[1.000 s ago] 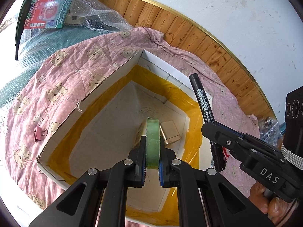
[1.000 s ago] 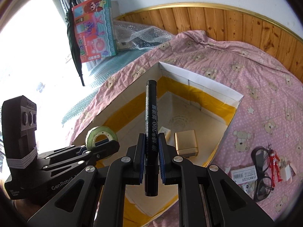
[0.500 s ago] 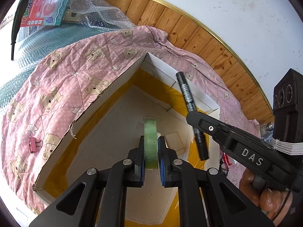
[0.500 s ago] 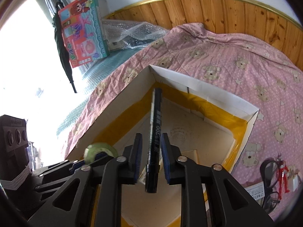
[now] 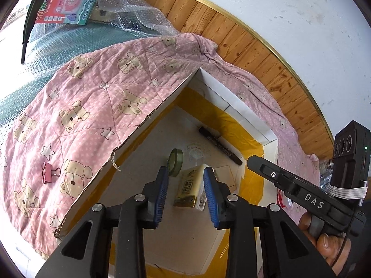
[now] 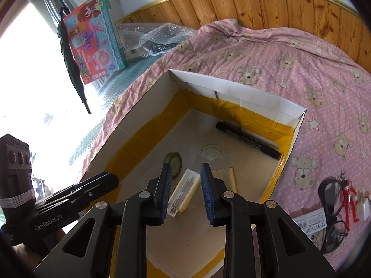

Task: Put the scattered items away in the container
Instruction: 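Open the left gripper releasing the tape while the right gripper releases the marker, then withdraw both open grippers from the box toward the staples box and glasses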

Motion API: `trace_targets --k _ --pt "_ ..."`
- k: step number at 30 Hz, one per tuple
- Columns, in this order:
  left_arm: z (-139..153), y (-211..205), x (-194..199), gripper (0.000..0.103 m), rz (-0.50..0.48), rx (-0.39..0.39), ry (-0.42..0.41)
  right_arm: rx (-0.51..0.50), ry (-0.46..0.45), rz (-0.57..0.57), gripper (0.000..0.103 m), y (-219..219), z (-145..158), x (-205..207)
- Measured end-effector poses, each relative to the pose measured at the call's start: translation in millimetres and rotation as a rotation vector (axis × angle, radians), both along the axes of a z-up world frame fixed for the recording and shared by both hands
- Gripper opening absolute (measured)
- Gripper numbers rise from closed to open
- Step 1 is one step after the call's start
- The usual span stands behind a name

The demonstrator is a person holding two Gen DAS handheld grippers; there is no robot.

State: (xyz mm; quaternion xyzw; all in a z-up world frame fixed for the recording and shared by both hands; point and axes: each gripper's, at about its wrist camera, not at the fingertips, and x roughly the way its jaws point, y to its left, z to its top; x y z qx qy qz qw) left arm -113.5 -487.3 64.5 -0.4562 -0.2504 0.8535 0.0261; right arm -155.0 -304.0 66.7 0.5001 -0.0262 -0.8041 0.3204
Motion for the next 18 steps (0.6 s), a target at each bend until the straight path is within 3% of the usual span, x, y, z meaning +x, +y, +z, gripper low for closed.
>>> trace_targets --k 18 --pt "35.2 47.0 32.3 0.033 -0.076 -0.029 0.048 -0.049 0.034 0.006 0.029 26.4 29.2 52.8"
